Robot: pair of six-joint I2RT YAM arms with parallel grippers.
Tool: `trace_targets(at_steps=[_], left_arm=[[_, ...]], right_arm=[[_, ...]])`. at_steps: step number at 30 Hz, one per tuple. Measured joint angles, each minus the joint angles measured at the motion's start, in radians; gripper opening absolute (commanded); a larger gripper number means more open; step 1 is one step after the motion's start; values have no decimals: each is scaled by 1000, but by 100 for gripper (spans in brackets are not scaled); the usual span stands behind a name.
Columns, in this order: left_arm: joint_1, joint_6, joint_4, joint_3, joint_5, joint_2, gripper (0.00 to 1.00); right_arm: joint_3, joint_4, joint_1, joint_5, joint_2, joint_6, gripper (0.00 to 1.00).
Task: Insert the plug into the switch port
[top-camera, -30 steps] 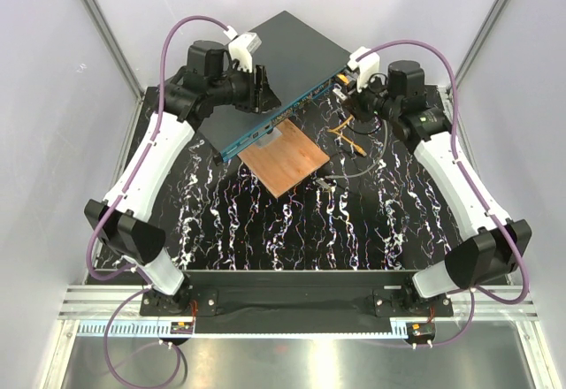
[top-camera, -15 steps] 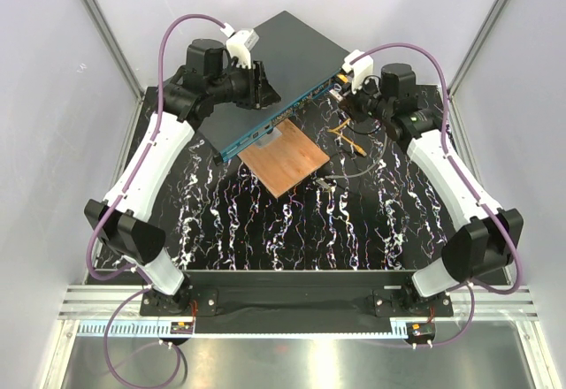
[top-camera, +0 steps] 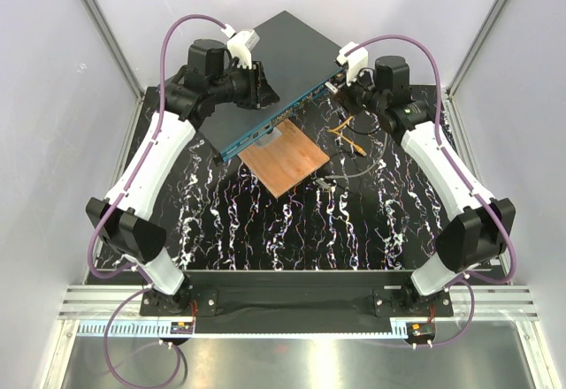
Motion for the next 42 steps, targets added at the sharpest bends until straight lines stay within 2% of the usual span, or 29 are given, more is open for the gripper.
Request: trace_targets(at_steps=[42], left_arm=[[1, 0, 1, -13, 2, 16, 33]], right_arm=[[70, -58, 17, 6, 42, 46, 0]])
